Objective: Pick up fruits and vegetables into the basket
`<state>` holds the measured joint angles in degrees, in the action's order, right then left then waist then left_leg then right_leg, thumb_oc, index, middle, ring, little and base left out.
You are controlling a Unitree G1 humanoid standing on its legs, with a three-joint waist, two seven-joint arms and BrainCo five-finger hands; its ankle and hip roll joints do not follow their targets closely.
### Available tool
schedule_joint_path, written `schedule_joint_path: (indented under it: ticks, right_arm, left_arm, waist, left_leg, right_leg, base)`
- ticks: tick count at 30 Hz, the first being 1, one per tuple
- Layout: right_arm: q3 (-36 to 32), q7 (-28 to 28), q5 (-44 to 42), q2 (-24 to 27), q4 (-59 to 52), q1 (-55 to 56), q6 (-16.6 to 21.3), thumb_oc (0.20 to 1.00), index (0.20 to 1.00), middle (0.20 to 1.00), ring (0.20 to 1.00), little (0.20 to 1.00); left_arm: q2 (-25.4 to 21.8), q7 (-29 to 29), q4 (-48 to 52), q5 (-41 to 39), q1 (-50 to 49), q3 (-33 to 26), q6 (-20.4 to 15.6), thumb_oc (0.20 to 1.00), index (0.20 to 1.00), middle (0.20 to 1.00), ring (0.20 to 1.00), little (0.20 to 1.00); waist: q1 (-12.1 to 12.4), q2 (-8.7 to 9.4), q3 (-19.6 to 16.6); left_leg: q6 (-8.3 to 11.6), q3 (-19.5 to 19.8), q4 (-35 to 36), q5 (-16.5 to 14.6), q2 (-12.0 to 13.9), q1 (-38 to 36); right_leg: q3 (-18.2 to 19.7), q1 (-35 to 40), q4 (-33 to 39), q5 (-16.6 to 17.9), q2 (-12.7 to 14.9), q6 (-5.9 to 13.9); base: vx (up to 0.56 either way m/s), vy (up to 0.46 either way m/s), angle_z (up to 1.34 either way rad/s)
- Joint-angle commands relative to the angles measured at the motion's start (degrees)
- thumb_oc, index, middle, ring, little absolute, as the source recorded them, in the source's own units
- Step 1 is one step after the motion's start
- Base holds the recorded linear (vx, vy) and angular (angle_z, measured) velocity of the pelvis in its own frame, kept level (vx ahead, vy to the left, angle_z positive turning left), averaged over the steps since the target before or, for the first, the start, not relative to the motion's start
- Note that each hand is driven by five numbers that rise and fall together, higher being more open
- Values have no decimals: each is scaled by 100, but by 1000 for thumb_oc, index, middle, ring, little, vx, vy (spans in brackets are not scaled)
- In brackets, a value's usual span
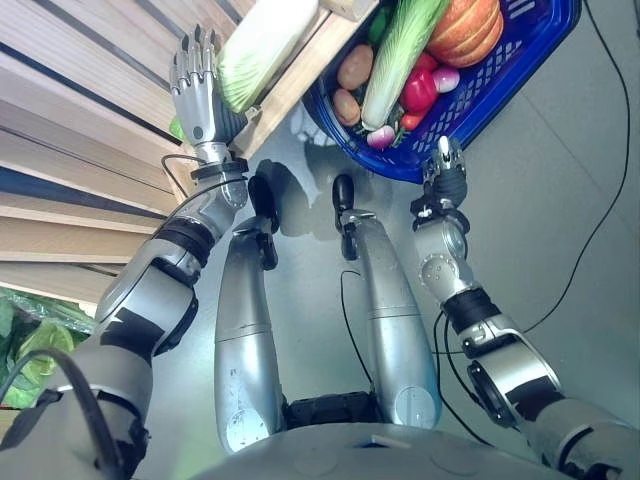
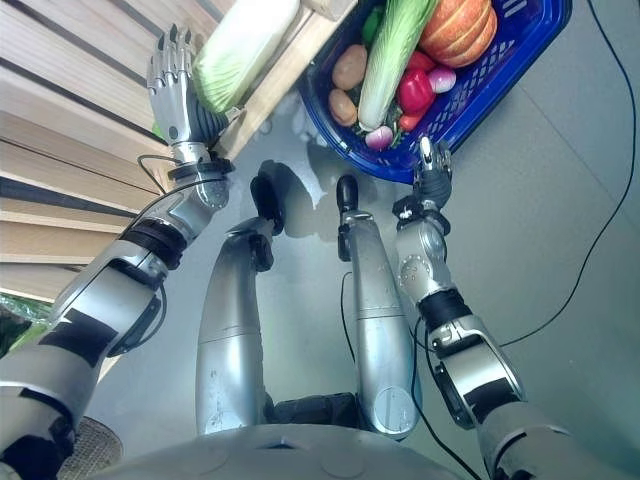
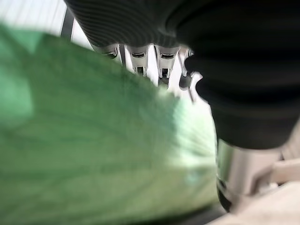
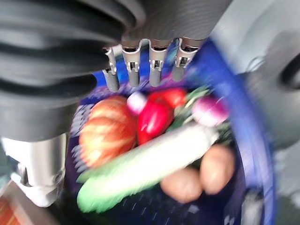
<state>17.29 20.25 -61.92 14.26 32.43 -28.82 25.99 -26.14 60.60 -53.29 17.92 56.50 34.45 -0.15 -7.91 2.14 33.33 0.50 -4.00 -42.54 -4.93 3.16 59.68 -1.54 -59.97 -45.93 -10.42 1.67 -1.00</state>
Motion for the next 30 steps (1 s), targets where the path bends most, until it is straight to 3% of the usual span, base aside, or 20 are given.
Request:
schedule_joint_path:
  ticks: [1, 2, 4, 5, 13, 17, 18, 19, 20, 30]
  right_arm:
    - [12, -454, -212, -115, -605, 274, 392, 1000, 1000, 1000, 1000, 1000]
    - [19, -459, -216, -116, -606, 298, 394, 1000, 1000, 1000, 1000, 1000]
    - [98, -617, -308, -129, -768, 357, 470, 1000, 1000, 1000, 1000, 1000]
    - [112, -716, -362, -135, -811, 384, 488, 1000, 1000, 1000, 1000, 1000]
    - [205, -906, -301, -114, -1149, 651, 396, 1000, 1000, 1000, 1000, 1000]
    - [199, -889, -268, -113, -1176, 711, 359, 1000, 1000, 1000, 1000, 1000]
    - [196, -871, -233, -123, -1192, 701, 358, 1000, 1000, 1000, 1000, 1000]
    - [200, -855, -191, -122, -1222, 705, 383, 1000, 1000, 1000, 1000, 1000]
    - [195, -859, -173, -113, -1232, 715, 406, 1000, 1000, 1000, 1000, 1000]
    - [78, -983, 18, -122, -1404, 898, 272, 1000, 1000, 1000, 1000, 1000]
  left_arm:
    - [-39, 437, -326, -69, 31, 6, 564, 1000, 1000, 1000, 1000, 1000]
    - [-33, 439, -323, -70, 8, 9, 568, 1000, 1000, 1000, 1000, 1000]
    - [-76, 607, -481, -229, 87, 16, 1113, 1000, 1000, 1000, 1000, 1000]
    - [-87, 673, -499, -254, 94, -1, 1223, 1000, 1000, 1000, 1000, 1000]
    - [-232, 927, -339, -219, -11, -196, 1528, 1000, 1000, 1000, 1000, 1000]
    - [-291, 680, -264, -243, -108, -274, 1727, 1000, 1000, 1000, 1000, 1000]
    - [-321, 682, -270, -295, -115, -265, 1708, 749, 749, 749, 749, 749]
    - [-367, 562, -274, -192, -124, -276, 1749, 244, 244, 244, 244, 244]
    - [-417, 495, -274, -153, -123, -267, 1756, 200, 200, 200, 200, 200]
    - [-854, 161, 49, 105, -353, -412, 2044, 200, 200, 200, 200, 200]
  waist:
    - [-5, 204, -354]
    - [-3, 208, -354]
    - [-51, 228, -354]
    - [-61, 230, -354]
    - [-77, 191, -354]
    - [-61, 150, -354]
    - [-60, 143, -354]
    - [-58, 139, -354]
    - [-55, 135, -354]
    - [-5, 32, -354]
  left_leg:
    - [199, -276, 273, -407, -240, -16]
    - [200, -278, 267, -432, -240, -50]
    - [231, -283, 334, -375, -241, -9]
    - [244, -279, 370, -354, -247, -10]
    - [290, -305, 474, -294, -277, -88]
    - [294, -325, 535, -289, -294, -250]
    - [293, -340, 551, -281, -283, -291]
    - [289, -345, 564, -283, -283, -340]
    - [292, -349, 576, -283, -280, -389]
    - [292, -393, 686, -338, -305, -1144]
  right_leg:
    - [-171, -5, 286, 335, -235, 393]
    - [-169, 30, 281, 311, -235, 395]
    - [-154, -9, 373, 360, -238, 400]
    - [-147, -11, 410, 375, -243, 404]
    - [-108, 44, 521, 408, -236, 421]
    - [-110, 198, 599, 403, -231, 421]
    - [-113, 239, 620, 405, -227, 417]
    - [-118, 292, 653, 406, -220, 411]
    - [-126, 340, 671, 407, -215, 411]
    - [-158, 1118, 872, 356, -165, 425]
  base:
    - [-25, 14, -4]
    - [-32, 18, -8]
    - [-21, 21, -12]
    - [-14, 15, -5]
    - [0, 0, 0]
    - [0, 0, 0]
    - [0, 0, 0]
    - [0, 0, 0]
    - [0, 0, 0]
    - [3, 2, 0]
